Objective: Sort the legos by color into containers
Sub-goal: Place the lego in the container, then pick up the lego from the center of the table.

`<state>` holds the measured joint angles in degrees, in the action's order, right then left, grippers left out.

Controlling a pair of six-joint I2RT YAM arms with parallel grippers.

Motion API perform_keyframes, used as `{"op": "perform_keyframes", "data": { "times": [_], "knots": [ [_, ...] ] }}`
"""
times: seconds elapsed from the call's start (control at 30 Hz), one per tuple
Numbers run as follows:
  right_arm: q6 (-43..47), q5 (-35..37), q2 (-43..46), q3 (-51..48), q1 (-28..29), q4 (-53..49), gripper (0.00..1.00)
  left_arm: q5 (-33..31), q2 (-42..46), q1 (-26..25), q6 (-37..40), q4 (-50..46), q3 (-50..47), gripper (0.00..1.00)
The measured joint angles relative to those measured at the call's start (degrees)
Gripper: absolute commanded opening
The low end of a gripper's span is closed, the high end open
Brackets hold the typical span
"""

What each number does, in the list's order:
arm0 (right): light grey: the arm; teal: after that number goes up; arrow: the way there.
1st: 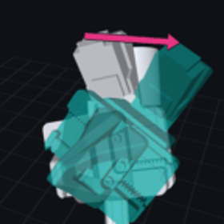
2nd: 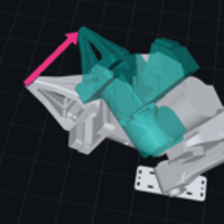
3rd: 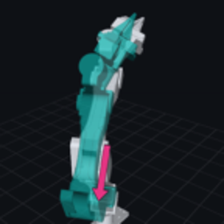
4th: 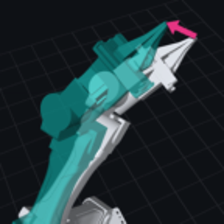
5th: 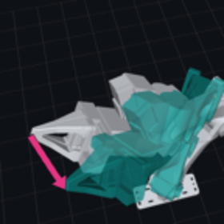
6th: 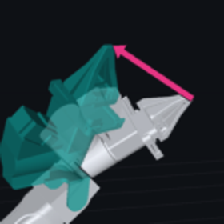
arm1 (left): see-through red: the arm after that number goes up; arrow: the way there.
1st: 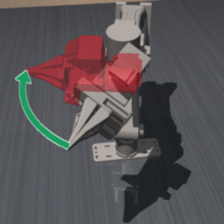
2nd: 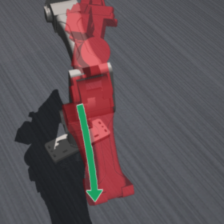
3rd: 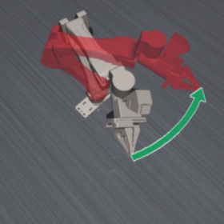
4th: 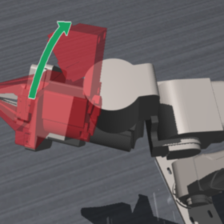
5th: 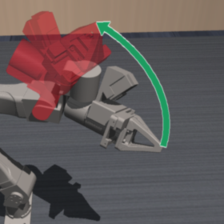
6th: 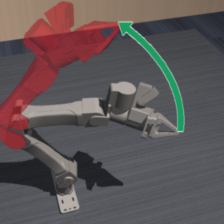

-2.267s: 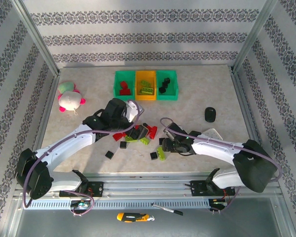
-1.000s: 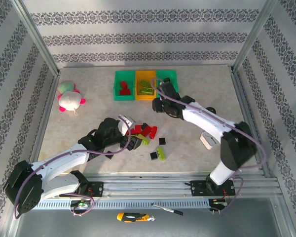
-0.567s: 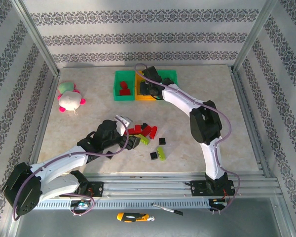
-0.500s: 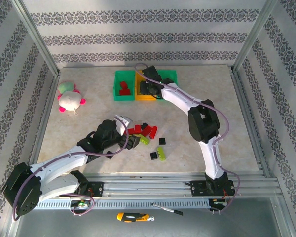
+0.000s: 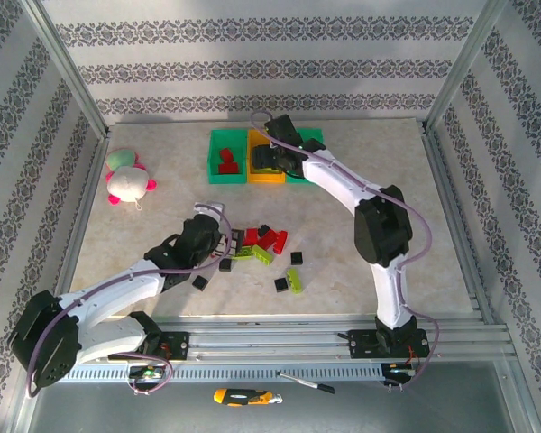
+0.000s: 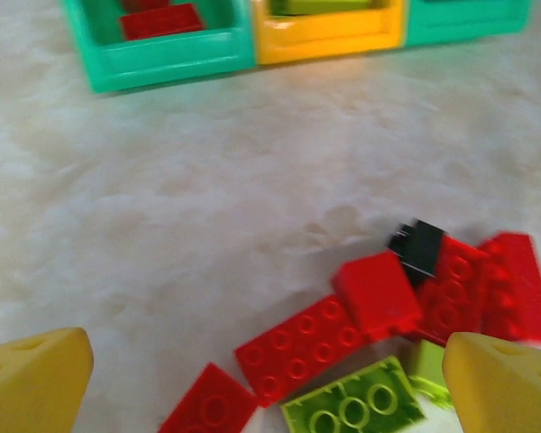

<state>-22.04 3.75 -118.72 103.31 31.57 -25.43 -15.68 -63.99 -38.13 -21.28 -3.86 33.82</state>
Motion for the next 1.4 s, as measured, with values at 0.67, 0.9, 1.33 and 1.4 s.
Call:
{"op": "perform_keyframes", "data": {
  "times": [0.67,0.9,1.33,1.4],
  "knots": [
    [4.20,-1.05,36.17,-41.70,10.32,7.74,0.87,-6.14,-18.62,4.17,-26.93,-22.99,18.27,0.96],
    [3.74,-0.20,39.60,-46.95,10.32,8.15,0.87,-1.86,-25.77,5.40,-39.54,-29.44,19.67,0.95],
    [2.69,0.28,40.04,-47.34,10.32,8.59,0.87,3.06,-28.22,6.29,-45.57,-29.73,18.21,0.79],
    [2.67,0.28,40.02,-47.34,10.32,8.59,0.87,3.32,-28.22,6.40,-45.68,-29.59,17.97,0.77]
  ]
}}
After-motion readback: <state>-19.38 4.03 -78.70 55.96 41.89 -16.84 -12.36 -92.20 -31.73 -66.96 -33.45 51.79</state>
